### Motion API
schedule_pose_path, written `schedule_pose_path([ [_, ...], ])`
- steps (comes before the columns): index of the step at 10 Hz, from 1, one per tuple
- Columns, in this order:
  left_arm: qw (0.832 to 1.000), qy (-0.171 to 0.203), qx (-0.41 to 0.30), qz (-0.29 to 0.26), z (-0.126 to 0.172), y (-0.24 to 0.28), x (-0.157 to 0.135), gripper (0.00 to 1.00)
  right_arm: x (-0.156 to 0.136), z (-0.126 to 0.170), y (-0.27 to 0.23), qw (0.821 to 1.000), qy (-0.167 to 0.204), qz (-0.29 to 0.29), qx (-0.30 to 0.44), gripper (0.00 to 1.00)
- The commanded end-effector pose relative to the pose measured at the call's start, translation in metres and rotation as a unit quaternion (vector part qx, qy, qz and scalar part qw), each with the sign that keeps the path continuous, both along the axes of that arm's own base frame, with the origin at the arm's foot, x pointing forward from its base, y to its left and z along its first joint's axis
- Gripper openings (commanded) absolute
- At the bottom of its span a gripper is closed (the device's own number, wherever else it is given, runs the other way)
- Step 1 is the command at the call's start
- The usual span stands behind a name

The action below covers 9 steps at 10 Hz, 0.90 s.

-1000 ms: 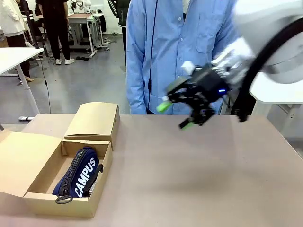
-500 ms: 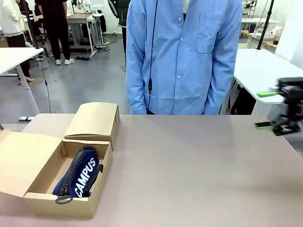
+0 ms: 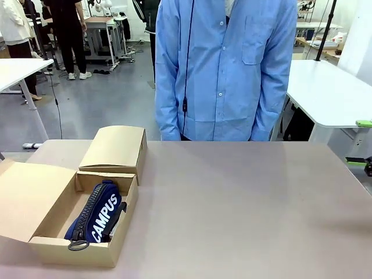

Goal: Place items inside the box.
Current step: Pick up a Pencil pouch or Stapler and place it inside the Mailer Box closest to the robot, then close the lid of the Mailer Box closest to the robot.

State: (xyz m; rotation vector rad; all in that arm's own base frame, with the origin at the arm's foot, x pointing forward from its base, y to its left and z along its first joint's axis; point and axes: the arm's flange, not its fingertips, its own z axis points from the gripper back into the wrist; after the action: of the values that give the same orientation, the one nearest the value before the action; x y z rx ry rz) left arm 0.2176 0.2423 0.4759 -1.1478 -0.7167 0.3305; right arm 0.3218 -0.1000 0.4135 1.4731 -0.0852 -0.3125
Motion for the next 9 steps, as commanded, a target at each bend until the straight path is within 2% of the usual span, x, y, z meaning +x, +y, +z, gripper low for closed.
schedule_pose_path([
  [1, 1.0, -0.016, -0.005, -0.001, 0.002, -0.001, 0.0, 1.0, -0.002, 0.012, 0.006, 1.0, 0.004, 0.009, 0.005, 1.0],
  [7, 1.0, -0.016, -0.005, -0.001, 0.002, -0.001, 0.0, 1.0, -0.002, 0.012, 0.006, 1.0, 0.004, 0.009, 0.005, 1.0],
  [8, 1.0, 0.0, 0.0, 0.0, 0.0, 0.0, 0.0, 1.0, -0.002, 0.012, 0.006, 1.0, 0.004, 0.009, 0.005, 1.0],
  [9, 0.988, -0.123, 0.095, -0.014, 0.019, -0.009, 0.017, 1.0, -0.002, 0.012, 0.006, 1.0, 0.004, 0.009, 0.005, 1.0],
])
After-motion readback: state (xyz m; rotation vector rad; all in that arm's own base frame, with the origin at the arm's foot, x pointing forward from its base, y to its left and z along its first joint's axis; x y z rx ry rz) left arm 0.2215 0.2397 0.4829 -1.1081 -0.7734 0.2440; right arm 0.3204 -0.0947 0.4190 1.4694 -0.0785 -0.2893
